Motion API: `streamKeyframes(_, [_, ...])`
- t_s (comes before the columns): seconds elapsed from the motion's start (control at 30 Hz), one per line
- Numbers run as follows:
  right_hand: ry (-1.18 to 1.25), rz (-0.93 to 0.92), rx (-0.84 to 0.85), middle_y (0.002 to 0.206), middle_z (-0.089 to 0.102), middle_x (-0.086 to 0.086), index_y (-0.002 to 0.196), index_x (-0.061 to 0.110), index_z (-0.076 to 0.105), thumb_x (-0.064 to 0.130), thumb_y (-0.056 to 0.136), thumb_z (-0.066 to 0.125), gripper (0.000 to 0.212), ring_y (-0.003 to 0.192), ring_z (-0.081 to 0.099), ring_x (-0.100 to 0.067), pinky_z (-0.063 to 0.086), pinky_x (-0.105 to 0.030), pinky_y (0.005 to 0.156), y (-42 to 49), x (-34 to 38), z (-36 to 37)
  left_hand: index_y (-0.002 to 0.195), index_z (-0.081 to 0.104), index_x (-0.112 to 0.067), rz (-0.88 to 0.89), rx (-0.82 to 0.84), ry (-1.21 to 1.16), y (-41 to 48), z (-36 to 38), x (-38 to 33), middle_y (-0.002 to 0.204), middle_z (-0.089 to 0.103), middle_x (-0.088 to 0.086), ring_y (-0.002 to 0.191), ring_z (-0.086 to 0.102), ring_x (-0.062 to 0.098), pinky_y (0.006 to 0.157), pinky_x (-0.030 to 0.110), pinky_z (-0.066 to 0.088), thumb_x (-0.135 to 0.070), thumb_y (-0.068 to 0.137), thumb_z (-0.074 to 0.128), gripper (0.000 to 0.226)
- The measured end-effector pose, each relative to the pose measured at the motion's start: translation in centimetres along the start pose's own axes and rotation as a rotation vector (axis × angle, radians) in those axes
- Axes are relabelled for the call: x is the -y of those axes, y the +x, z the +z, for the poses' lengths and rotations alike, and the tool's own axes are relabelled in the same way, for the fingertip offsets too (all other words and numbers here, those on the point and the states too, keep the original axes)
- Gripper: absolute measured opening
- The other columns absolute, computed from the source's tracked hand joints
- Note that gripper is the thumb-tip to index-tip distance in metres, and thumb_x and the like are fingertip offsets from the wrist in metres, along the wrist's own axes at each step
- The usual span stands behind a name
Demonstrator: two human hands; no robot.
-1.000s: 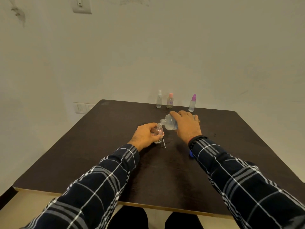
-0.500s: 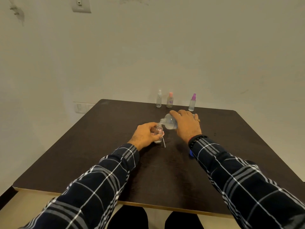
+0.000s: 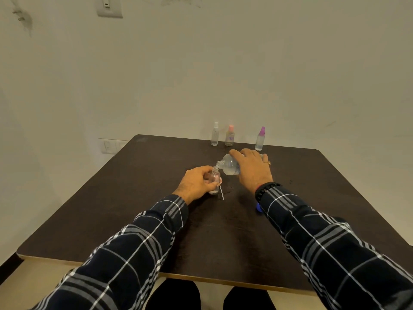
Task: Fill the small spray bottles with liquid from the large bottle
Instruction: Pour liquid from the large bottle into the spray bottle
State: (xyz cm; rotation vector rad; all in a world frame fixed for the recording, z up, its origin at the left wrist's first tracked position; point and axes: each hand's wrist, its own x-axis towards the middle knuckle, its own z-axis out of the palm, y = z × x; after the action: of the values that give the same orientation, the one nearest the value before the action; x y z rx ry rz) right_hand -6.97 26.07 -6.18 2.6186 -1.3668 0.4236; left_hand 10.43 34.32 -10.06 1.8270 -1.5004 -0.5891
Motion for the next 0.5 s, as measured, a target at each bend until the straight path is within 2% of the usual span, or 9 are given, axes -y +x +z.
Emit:
streamKeyframes(0.07, [-0.001,-0.002,-0.005,0.141,0.048,-0.005,0.148,0.034,0.035,0.019,0.088,0.072,0.073,0.135,0.042,-0.030,0.028,-0.061,0.114,-0.02,-0.02,0.04,0.134,0.057,-0.026,-0.002,0.004,-0.001,0.04,0.02,0.03,0.119,0.066,-0.007,0.108,0.061,0.008,0.088,0.022,0.045,-0.033,0.085,0.077,0.052])
streamKeyframes(0.17, [-0.004,-0.001,-0.009,0.141,0.049,-0.004,0.148,0.034,0.035,0.019,0.088,0.072,0.073,0.135,0.042,-0.030,0.027,-0.060,0.114,0.00,-0.01,0.07,0.132,0.059,-0.026,-0.007,-0.002,-0.020,-0.04,0.02,-0.07,0.114,0.066,-0.010,0.102,0.061,0.004,0.091,0.023,0.049,-0.032,0.085,0.077,0.051])
streamKeyframes(0.27, [-0.004,0.001,-0.013,0.140,0.049,-0.004,0.148,0.034,0.035,0.018,0.088,0.072,0.073,0.135,0.042,-0.030,0.025,-0.061,0.114,0.03,0.02,0.08,0.130,0.060,-0.025,-0.004,-0.002,-0.024,-0.09,0.00,-0.13,0.103,0.062,-0.015,0.086,0.056,-0.005,0.072,0.008,0.040,-0.029,0.087,0.076,0.046])
streamKeyframes(0.3, [-0.003,0.001,-0.014,0.140,0.049,-0.004,0.148,0.034,0.035,0.018,0.088,0.072,0.073,0.135,0.042,-0.030,0.025,-0.061,0.114,0.03,0.01,0.08,0.130,0.060,-0.025,-0.001,-0.004,-0.021,-0.07,0.01,-0.13,0.103,0.061,-0.015,0.085,0.055,-0.006,0.069,0.007,0.037,-0.029,0.087,0.076,0.046])
streamKeyframes(0.37, [-0.003,0.002,-0.013,0.140,0.048,-0.004,0.148,0.034,0.035,0.018,0.088,0.072,0.073,0.136,0.042,-0.030,0.025,-0.061,0.115,0.03,0.00,0.09,0.131,0.059,-0.025,0.002,-0.006,-0.012,-0.08,-0.01,-0.15,0.108,0.064,-0.012,0.089,0.058,-0.002,0.073,0.010,0.040,-0.031,0.086,0.076,0.048])
streamKeyframes(0.43, [-0.005,0.003,-0.013,0.141,0.048,-0.004,0.148,0.034,0.035,0.019,0.088,0.072,0.072,0.136,0.041,-0.029,0.025,-0.061,0.115,0.04,0.01,0.12,0.133,0.058,-0.024,-0.006,-0.001,-0.008,-0.01,0.03,-0.07,0.116,0.066,-0.008,0.101,0.061,0.004,0.087,0.019,0.047,-0.033,0.085,0.077,0.052])
streamKeyframes(0.5, [-0.004,0.001,-0.012,0.141,0.048,-0.004,0.148,0.034,0.035,0.019,0.088,0.072,0.073,0.136,0.041,-0.029,0.025,-0.061,0.115,0.09,0.02,0.16,0.135,0.057,-0.025,-0.012,0.001,-0.007,0.05,0.09,0.04,0.120,0.066,-0.005,0.107,0.061,0.009,0.091,0.023,0.046,-0.032,0.085,0.077,0.055])
